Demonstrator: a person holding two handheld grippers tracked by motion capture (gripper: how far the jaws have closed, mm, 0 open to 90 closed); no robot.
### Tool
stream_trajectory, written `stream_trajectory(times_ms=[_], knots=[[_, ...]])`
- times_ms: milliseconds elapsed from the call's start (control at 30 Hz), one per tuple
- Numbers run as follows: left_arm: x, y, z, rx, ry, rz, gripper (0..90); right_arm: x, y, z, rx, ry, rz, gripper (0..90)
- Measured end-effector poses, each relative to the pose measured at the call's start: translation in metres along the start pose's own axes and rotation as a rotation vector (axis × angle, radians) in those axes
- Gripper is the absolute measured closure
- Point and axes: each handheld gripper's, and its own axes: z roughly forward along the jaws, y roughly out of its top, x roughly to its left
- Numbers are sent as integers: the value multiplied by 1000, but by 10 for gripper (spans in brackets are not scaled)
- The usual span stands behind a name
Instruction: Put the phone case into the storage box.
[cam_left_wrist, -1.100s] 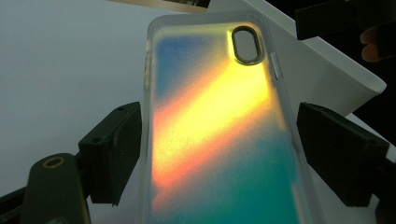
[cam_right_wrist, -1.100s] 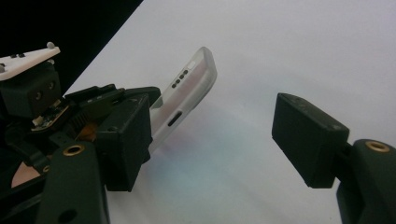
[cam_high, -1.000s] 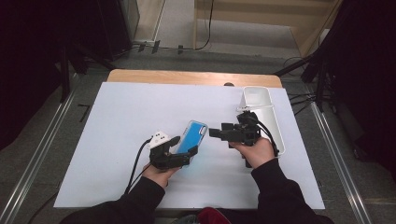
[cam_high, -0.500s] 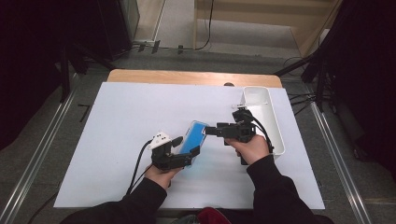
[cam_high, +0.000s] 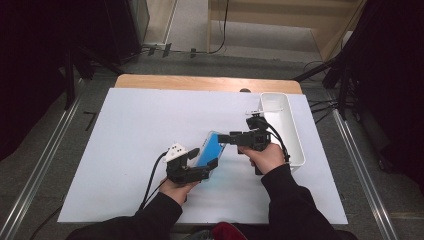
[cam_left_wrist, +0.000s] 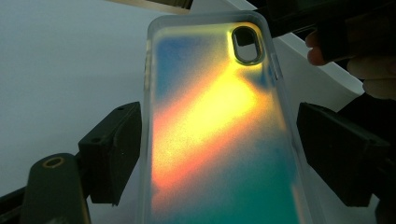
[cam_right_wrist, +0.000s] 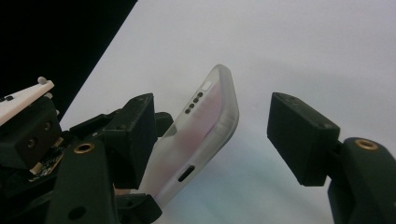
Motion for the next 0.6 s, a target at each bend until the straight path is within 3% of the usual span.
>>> stream_trajectory(times_ms=[400, 533, 600], knots=[[-1, -1, 0, -12, 6, 7, 163, 2, 0, 8, 30, 7, 33, 419], [-1, -1, 0, -16, 10, 10, 163, 0, 1, 11, 52, 26, 93, 480], [-1, -1, 0, -17, 10, 11, 163, 0, 1, 12, 55, 23, 99, 499]])
